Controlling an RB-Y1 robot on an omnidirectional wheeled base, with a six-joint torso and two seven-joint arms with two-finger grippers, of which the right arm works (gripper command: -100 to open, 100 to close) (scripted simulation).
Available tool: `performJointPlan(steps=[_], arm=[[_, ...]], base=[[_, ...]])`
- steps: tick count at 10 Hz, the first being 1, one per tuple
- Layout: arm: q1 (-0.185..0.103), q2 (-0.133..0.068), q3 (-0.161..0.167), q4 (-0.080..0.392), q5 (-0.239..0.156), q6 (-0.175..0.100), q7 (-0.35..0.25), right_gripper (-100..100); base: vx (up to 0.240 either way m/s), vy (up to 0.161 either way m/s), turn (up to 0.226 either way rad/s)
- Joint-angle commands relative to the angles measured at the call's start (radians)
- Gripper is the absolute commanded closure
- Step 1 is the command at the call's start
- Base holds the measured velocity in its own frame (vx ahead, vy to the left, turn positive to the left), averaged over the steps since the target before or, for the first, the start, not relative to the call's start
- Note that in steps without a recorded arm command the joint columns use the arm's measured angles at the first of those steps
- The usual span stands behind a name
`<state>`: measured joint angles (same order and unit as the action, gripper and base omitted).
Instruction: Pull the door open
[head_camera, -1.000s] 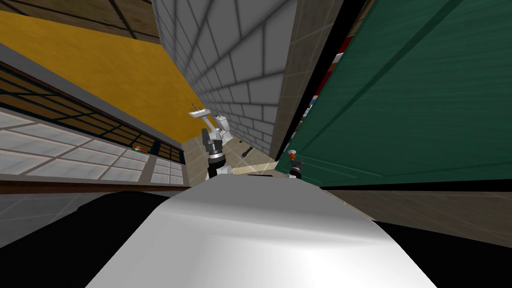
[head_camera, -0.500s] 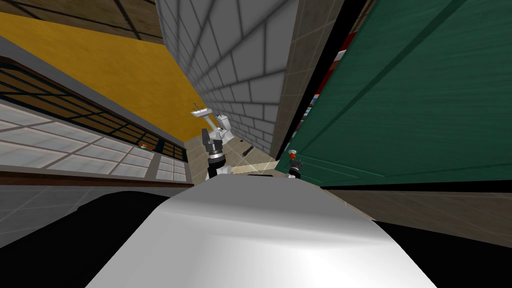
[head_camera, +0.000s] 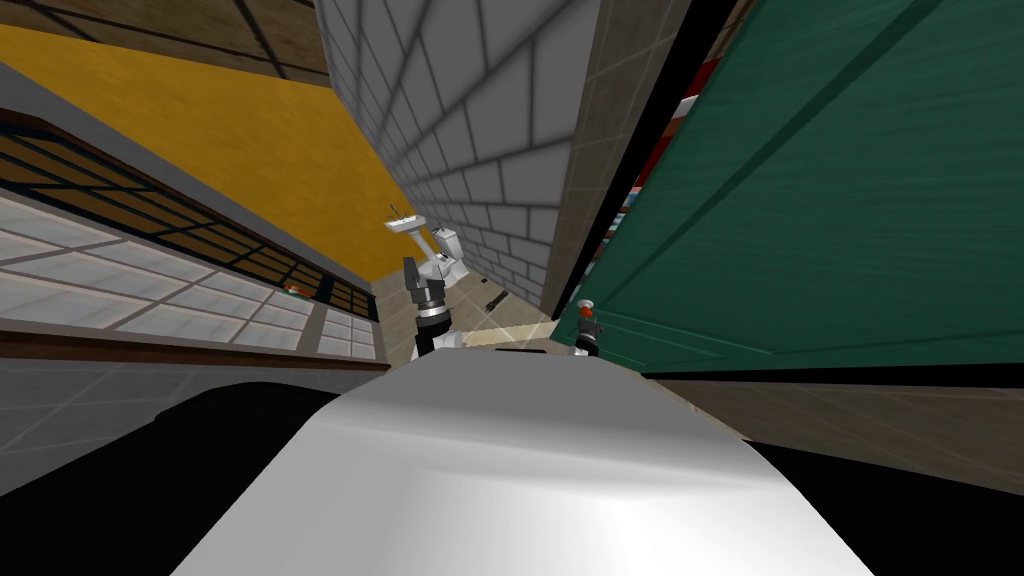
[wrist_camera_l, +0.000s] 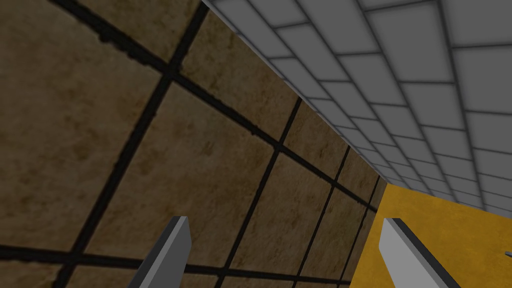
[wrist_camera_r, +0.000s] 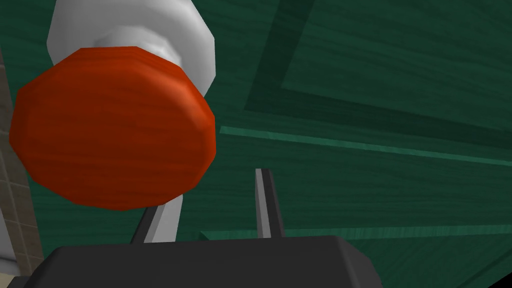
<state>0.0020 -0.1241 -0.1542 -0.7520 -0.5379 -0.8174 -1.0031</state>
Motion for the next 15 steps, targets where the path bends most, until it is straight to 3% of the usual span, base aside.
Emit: performJointPlan(steps=[1, 2, 9, 10, 12, 14, 15], arm=[[-0.026, 0.009, 0.021, -0.005, 0.001, -0.012, -0.029, -100], [-0.027, 0.015, 0.026, -0.008, -0.014, -0.010, -0.063, -100], [-0.027, 0.015, 0.026, -0.008, -0.014, -0.010, -0.063, -100], [-0.028, 0.020, 0.030, -0.011, -0.028, -0.009, -0.093, -100], [-0.028, 0.020, 0.030, 0.015, -0.028, -0.009, -0.093, -100], [-0.028, 0.020, 0.030, -0.011, -0.028, -0.009, -0.093, -100], [-0.028, 0.020, 0.030, 0.005, -0.028, -0.009, -0.093, -100]], base=[[-0.034, -0.004, 0.016], [-0.052, -0.010, 0.057], [-0.009, 0.002, 0.005], [-0.039, -0.007, 0.033], [-0.023, -0.009, 0.019], [-0.001, 0.001, -0.017], [0.006, 0.006, -0.005]])
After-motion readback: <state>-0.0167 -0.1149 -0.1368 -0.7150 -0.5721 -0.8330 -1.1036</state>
